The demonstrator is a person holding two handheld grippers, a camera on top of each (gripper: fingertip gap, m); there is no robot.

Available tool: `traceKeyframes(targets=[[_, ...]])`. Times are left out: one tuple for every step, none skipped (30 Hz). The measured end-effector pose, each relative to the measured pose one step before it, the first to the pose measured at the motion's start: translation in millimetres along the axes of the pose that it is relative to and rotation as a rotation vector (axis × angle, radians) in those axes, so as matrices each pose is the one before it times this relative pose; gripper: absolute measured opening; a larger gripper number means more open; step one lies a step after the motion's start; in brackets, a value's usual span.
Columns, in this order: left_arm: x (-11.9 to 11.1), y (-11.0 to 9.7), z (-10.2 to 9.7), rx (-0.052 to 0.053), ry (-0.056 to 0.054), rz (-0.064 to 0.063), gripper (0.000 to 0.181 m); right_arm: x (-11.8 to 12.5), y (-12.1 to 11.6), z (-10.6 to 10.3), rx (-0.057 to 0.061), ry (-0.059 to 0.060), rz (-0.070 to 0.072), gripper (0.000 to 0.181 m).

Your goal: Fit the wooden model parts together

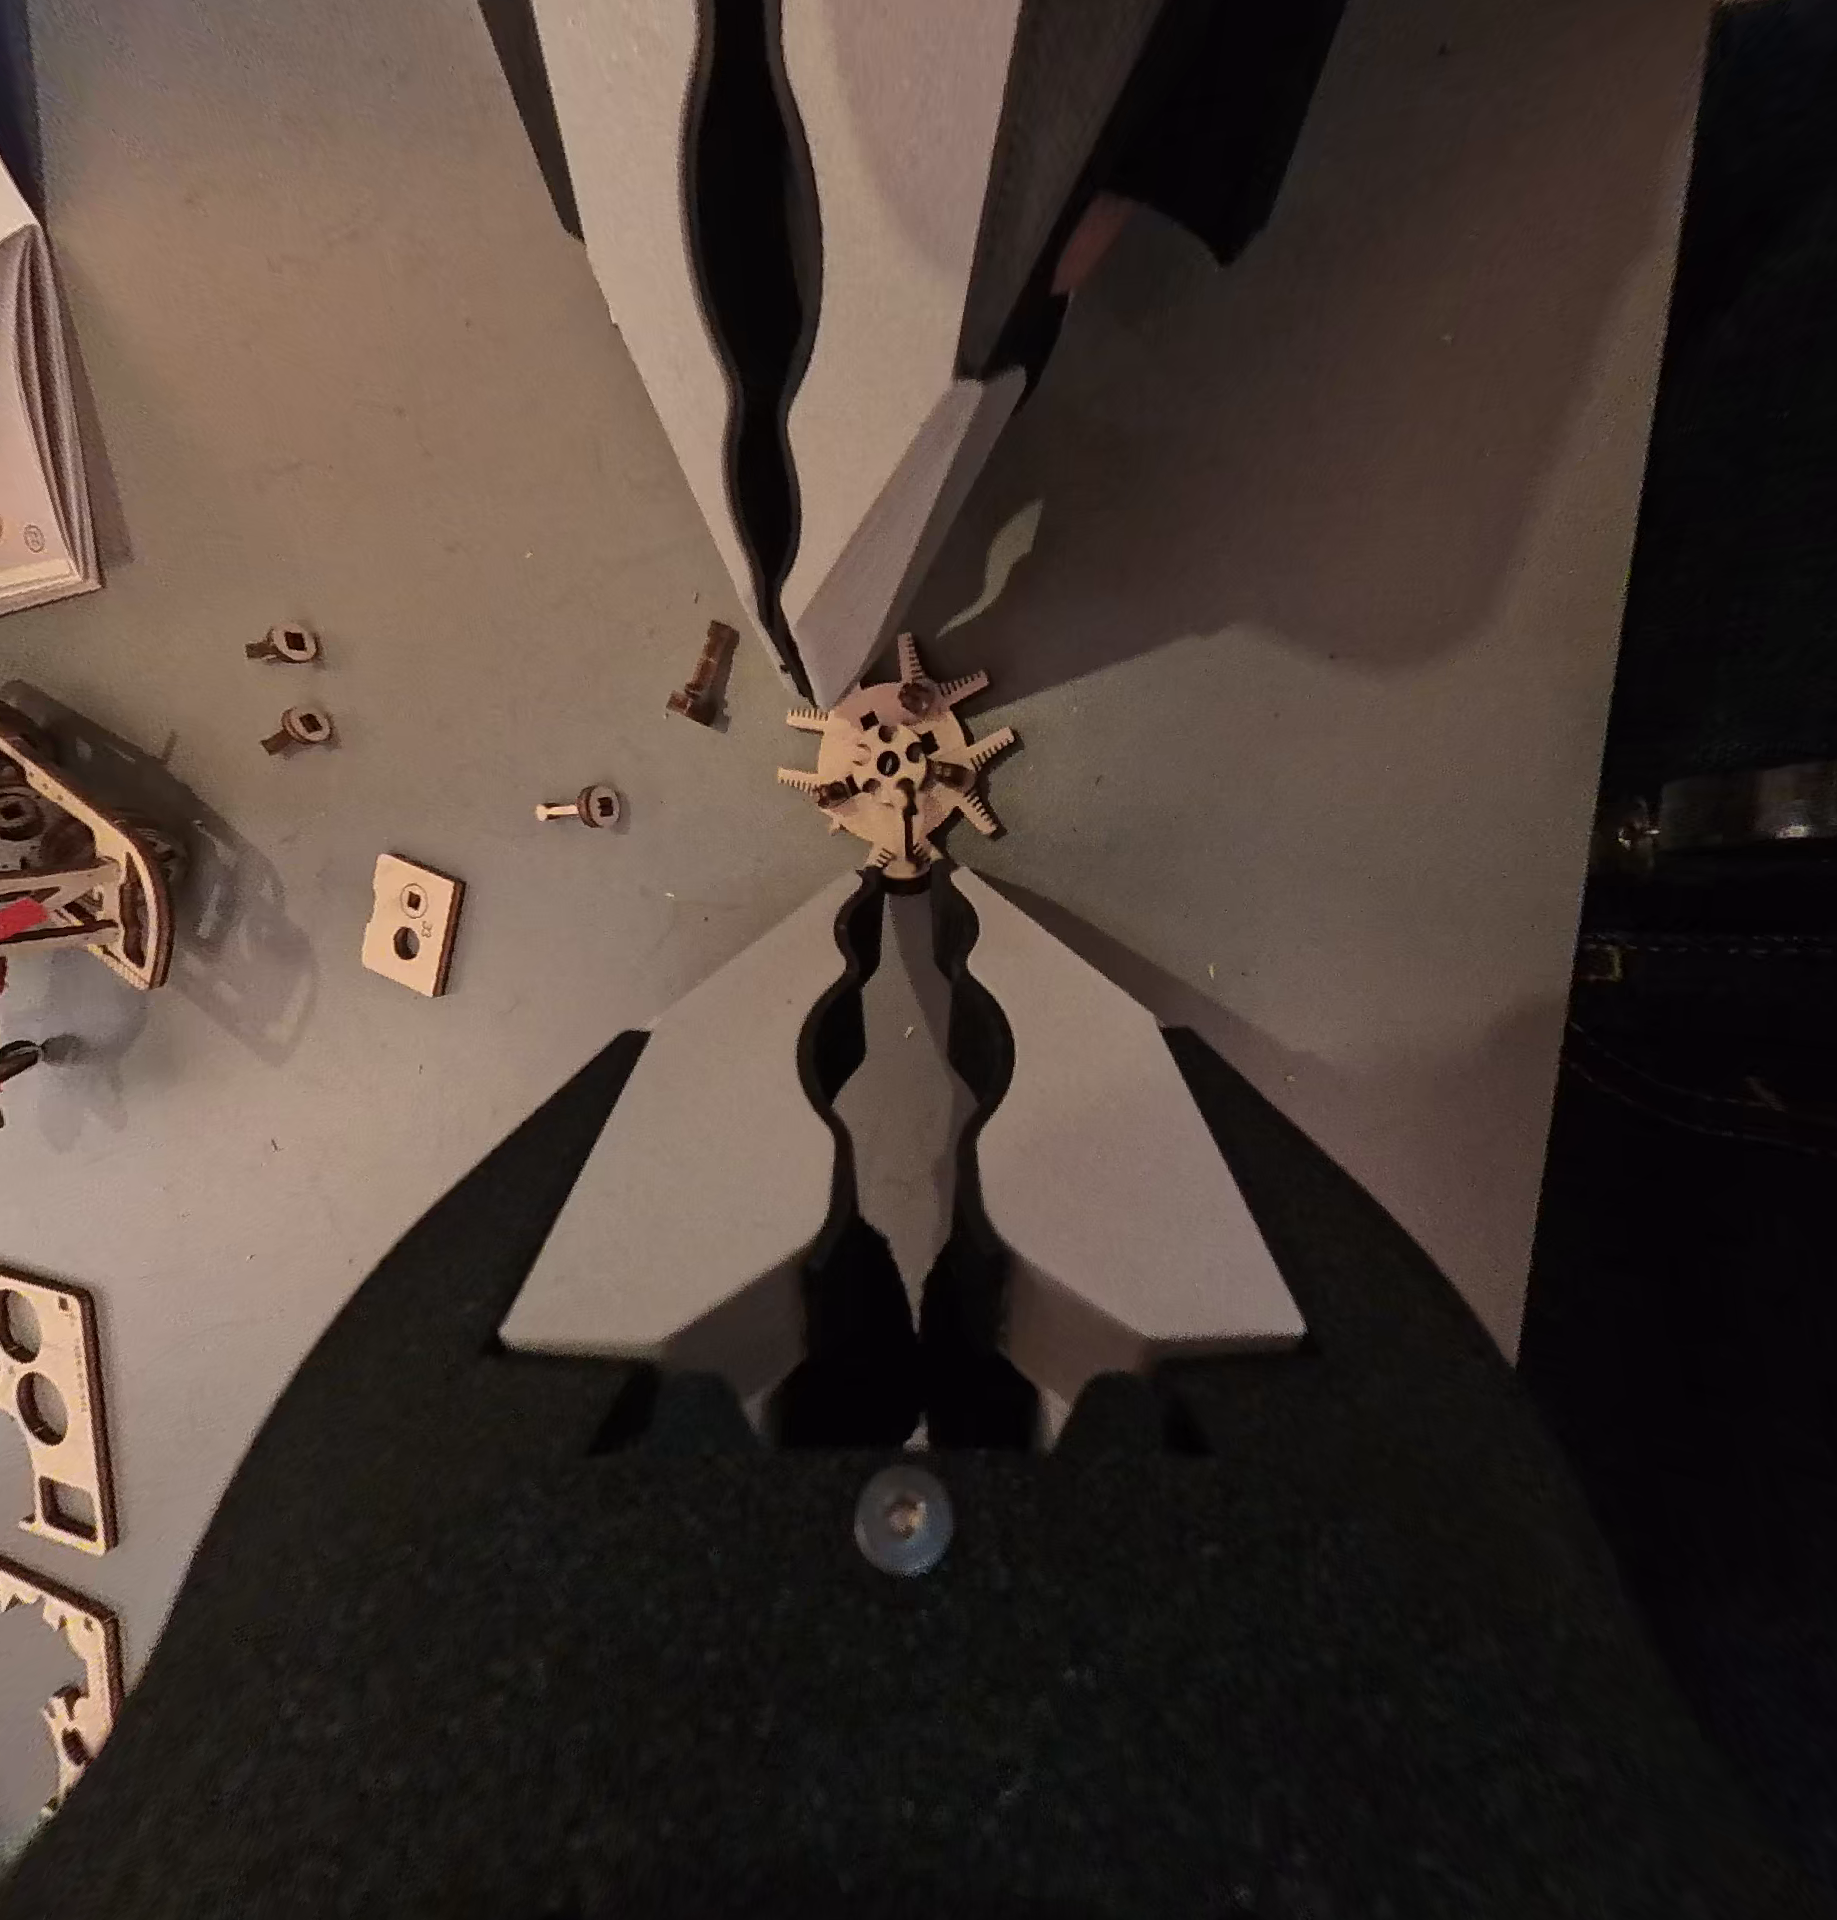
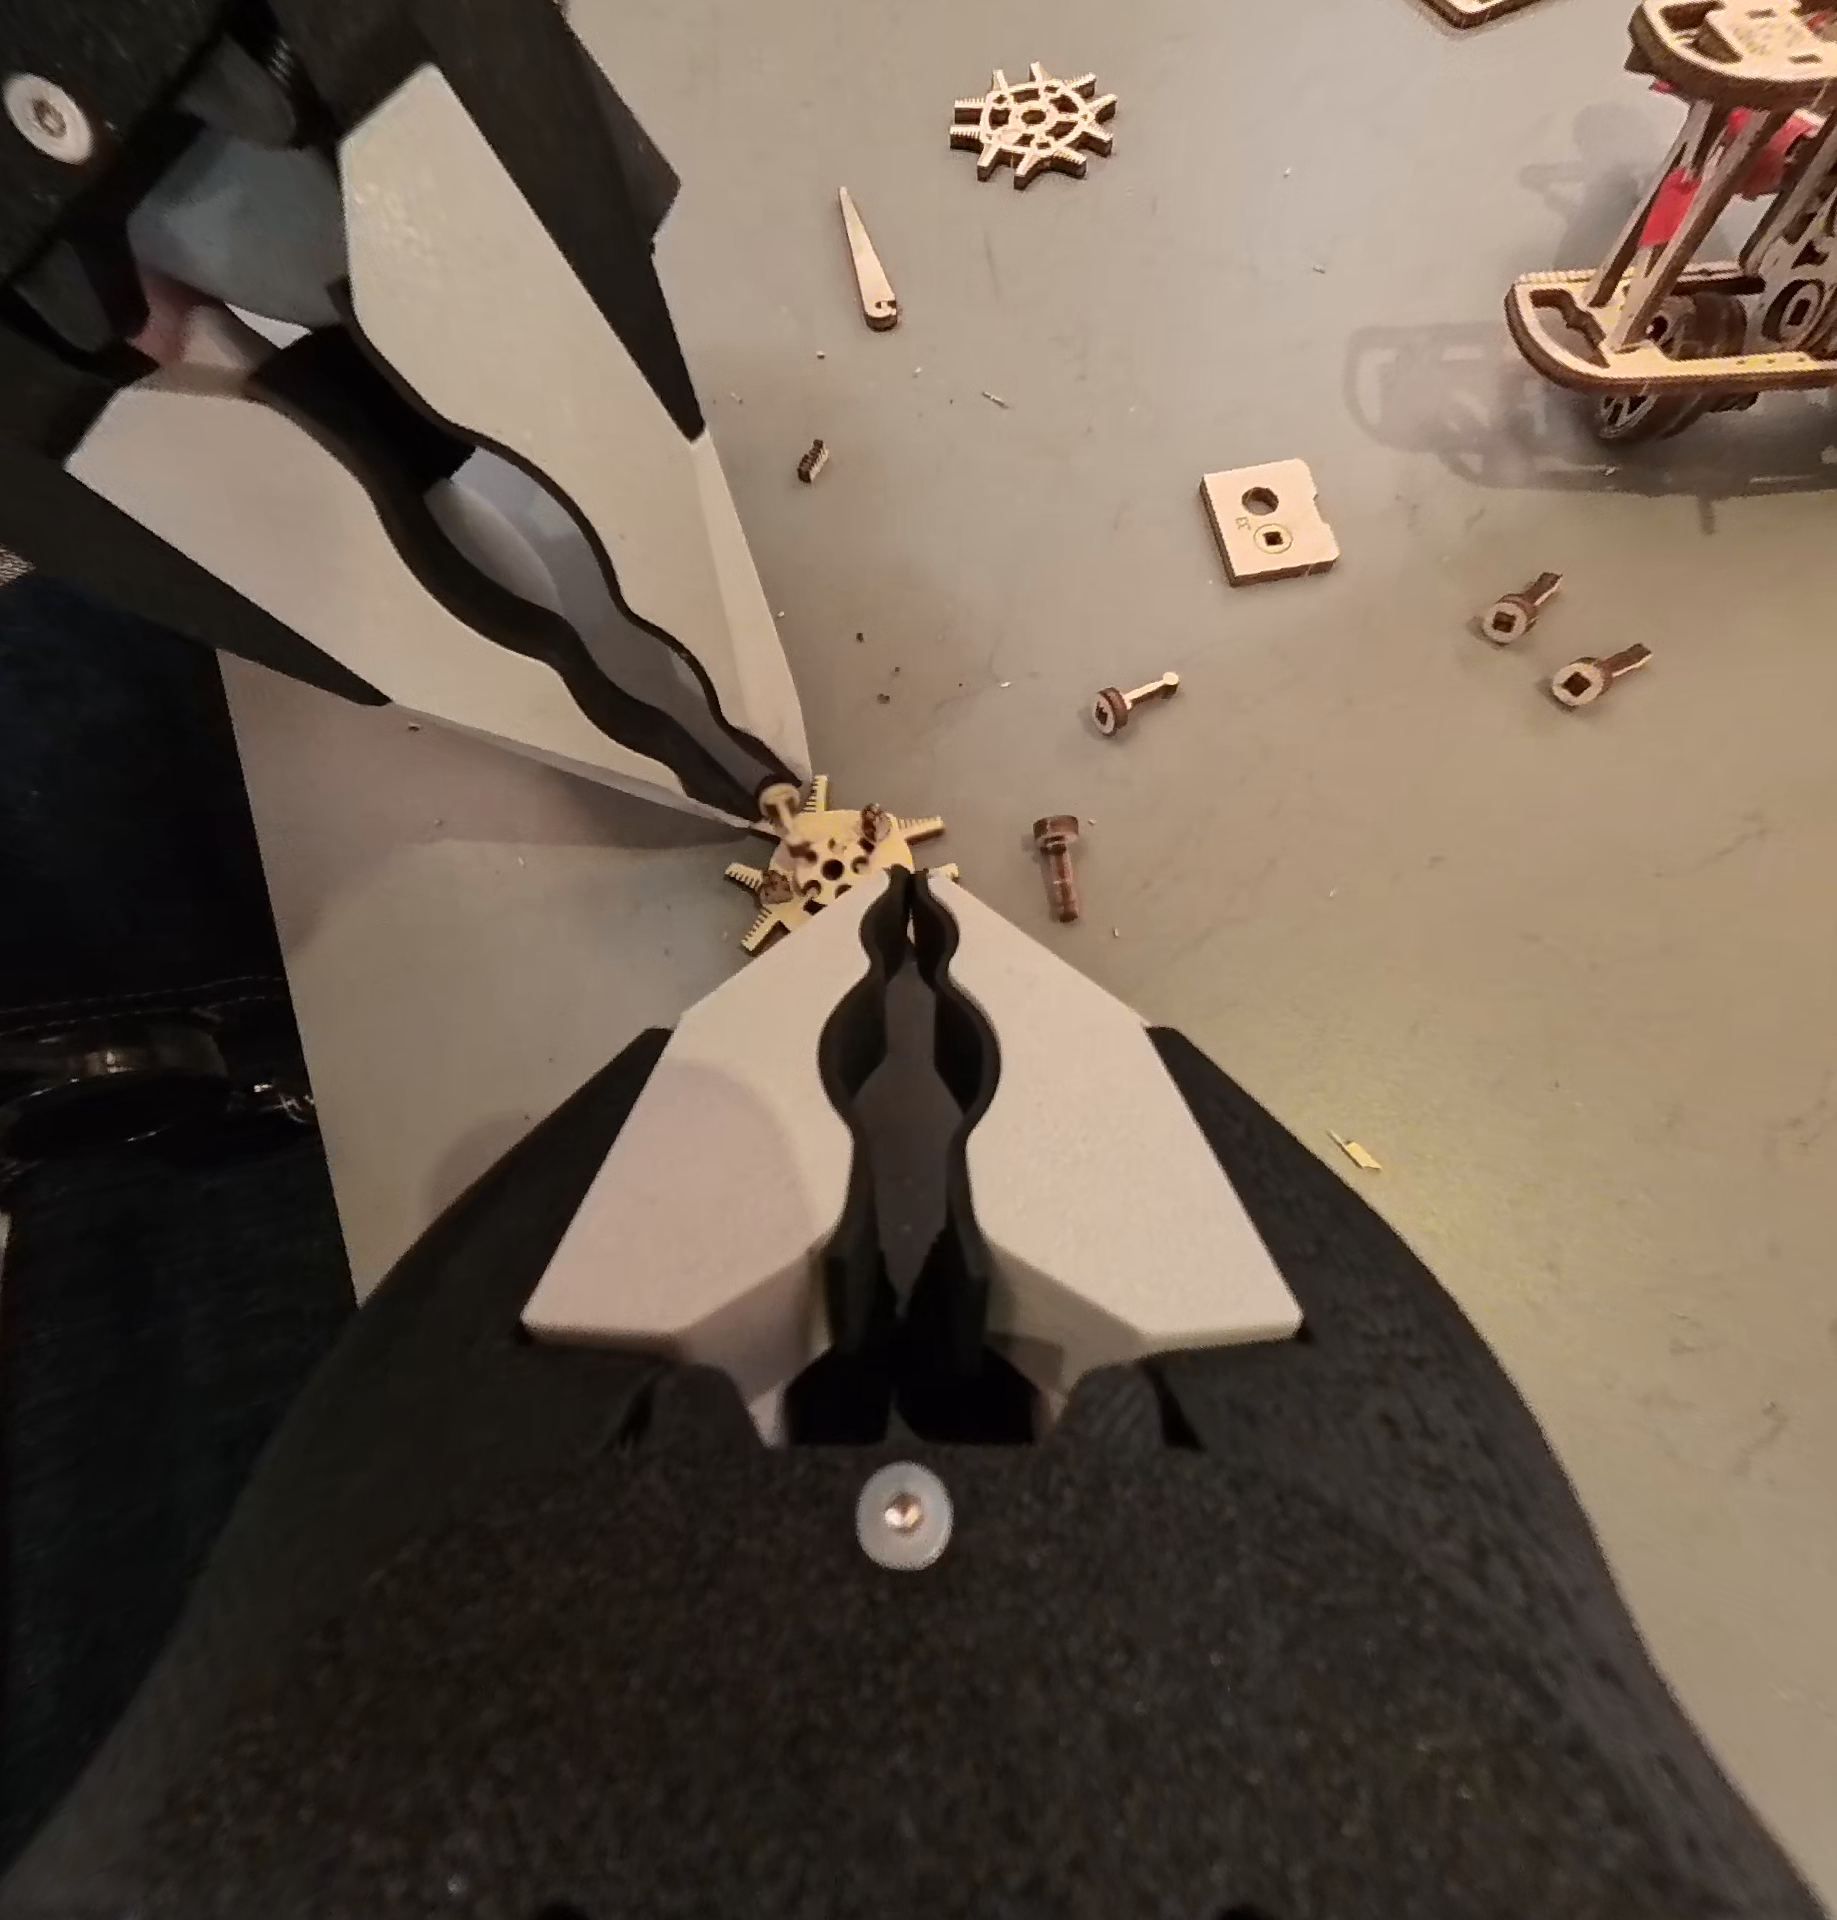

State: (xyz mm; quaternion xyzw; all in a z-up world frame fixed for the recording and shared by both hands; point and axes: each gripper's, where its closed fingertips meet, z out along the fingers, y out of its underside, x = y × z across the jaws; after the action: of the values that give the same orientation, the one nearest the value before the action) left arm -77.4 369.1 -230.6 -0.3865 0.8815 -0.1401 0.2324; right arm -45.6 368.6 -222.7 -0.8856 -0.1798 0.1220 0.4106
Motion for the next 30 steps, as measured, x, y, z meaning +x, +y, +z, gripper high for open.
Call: traceKeyframes(targets=[[-0.02, 0.17, 0.18, 0.0003, 0.0002, -0.0006, 0.006, 0.43, 0.06, -0.27, 0.0001, 0.0011, 0.0006, 0.0], [-0.11, 0.07, 0.02, 0.0004, -0.0003, -0.001, 0.006, 0.6, -0.07, -0.35, 0.0009, 0.0025, 0.0001, 0.0], [-0.28, -0.1, 0.04, 0.0005, -0.0005, -0.0011, 0.006, 0.22, 0.01, -0.22, 0.0003, 0.0004, 0.0009, 0.0], [-0.15, -0.21, 0.07, 0.0008, 0.0001, -0.0008, 0.007, 0.25, -0.07, -0.13, 0.0001, -0.0002, 0.0017, 0.0], [-0.06, -0.11, -0.01, -0.0004, 0.0001, -0.0011, 0.007, 0.2, 0.03, -0.09, 0.0003, 0.0, 0.0011, 0.0], [-0.08, -0.22, -0.15, 0.0, -0.0007, 0.001, 0.006, 0.16, 0.13, -0.07, -0.001, 0.001, -0.0003, 0.0], [0.22, -0.34, -0.22, 0.0004, -0.0001, 0.0029, 0.006, -0.1, 0.09, 0.01, -0.0009, 0.0, -0.0011, 0.0], [0.18, -0.05, -0.11, -0.002, -0.0004, 0.002, 0.006, -0.24, -0.29, -0.19, 0.001, -0.0001, -0.0009, 0.0], [-0.08, 0.09, -0.05, -0.0023, -0.0022, 0.0014, 0.006, -0.5, -0.7, -0.26, 0.0021, -0.0013, -0.001, 0.0], [0.18, 0.01, 0.12, -0.0018, -0.0004, 0.001, 0.006, -1.88, -1.35, -0.67, 0.0051, -0.0087, -0.0037, 0.0], [0.35, -0.33, -0.05, 0.0001, 0.0007, 0.0003, 0.006, -3.6, -3.0, -1.14, 0.0147, -0.0167, -0.0089, 0.0], [0.07, -0.82, -0.22, 0.0043, -0.0002, 0.0001, 0.006, -3.87, -3.8, -1.11, 0.0198, -0.0152, -0.0111, 0.0], [0.28, -0.18, 0.0, 0.0005, 0.0022, -0.0009, 0.006, -4.39, -2.7, -0.41, 0.0124, -0.0194, -0.0099, 0.0], [0.08, 0.44, 0.33, -0.0046, 0.0015, -0.0015, 0.006, -4.6, -1.15, 0.59, 0.0022, -0.0208, -0.0086, 0.0], [-0.3, 0.5, 0.26, -0.0032, -0.0014, -0.0004, 0.006, -2.62, -0.3, 1.43, -0.0018, -0.0083, -0.0068, 0.0], [0.03, 0.44, 0.25, -0.0019, 0.0005, 0.0004, 0.006, -0.99, 1.02, 1.98, -0.0093, 0.0003, -0.0058, 0.0], [0.14, -0.03, -0.03, 0.0011, 0.0005, 0.0008, 0.006, -0.39, 1.78, 2.22, -0.0134, 0.0036, -0.0063, 0.0], [-0.29, -0.23, -0.12, 0.0015, -0.0023, -0.0004, 0.006, 0.22, 1.91, 1.88, -0.0128, 0.0064, -0.0068, 0.0], [-0.37, 0.17, -0.08, -0.0019, -0.0012, -0.0021, 0.006, -0.14, 1.44, 1.28, -0.0099, 0.0032, -0.0076, 0.0], [0.14, -0.13, -0.08, -0.0001, 0.0021, -0.0014, 0.006, -0.25, 0.45, 0.83, -0.0033, 0.0024, -0.0057, 0.0], [0.09, -0.53, -0.21, 0.0026, 0.0004, -0.0003, 0.006, 0.33, -0.25, 0.47, 0.0003, 0.0039, -0.0027, 0.0], [-0.38, -0.23, -0.1, 0.0011, -0.0022, 0.0001, 0.006, -0.1, -0.28, 0.4, -0.0004, 0.0002, -0.0002, 0.0], [0.25, -0.17, 0.0, -0.0002, 0.0007, 0.001, 0.006, -0.37, -0.25, 0.47, 0.0, -0.0023, 0.0019, 0.0], [0.25, -0.18, -0.14, 0.0005, 0.0004, 0.0016, 0.006, 0.71, 0.25, 0.57, -0.0025, 0.0041, 0.0021, 0.0], [0.08, -0.45, -0.11, 0.002, -0.0011, 0.0007, 0.006, 1.18, 1.34, 0.89, -0.0079, 0.0075, 0.0005, 0.0], [0.25, -0.14, 0.16, -0.0006, 0.0007, -0.0013, 0.006, 0.23, 1.06, 0.83, -0.0055, 0.0002, -0.0009, 0.0], [0.1, 0.01, 0.12, -0.0011, 0.0005, -0.0006, 0.006, -0.13, -0.04, -0.01, 0.0003, -0.0027, 0.0028, 0.0], [-0.09, -0.03, 0.04, -0.0002, -0.0003, -0.0003, 0.006, 0.12, 0.12, 0.06, -0.0011, -0.003, 0.0033, 0.0], [-0.22, 0.03, -0.05, 0.0, -0.0005, -0.0013, 0.006, -0.01, 0.17, -0.01, -0.0004, -0.0015, -0.0016, 0.0], [-0.05, -0.02, -0.07, 0.0003, -0.0003, -0.0014, 0.006, -0.06, -0.01, 0.0, 0.0005, 0.0008, -0.0046, 0.0]])
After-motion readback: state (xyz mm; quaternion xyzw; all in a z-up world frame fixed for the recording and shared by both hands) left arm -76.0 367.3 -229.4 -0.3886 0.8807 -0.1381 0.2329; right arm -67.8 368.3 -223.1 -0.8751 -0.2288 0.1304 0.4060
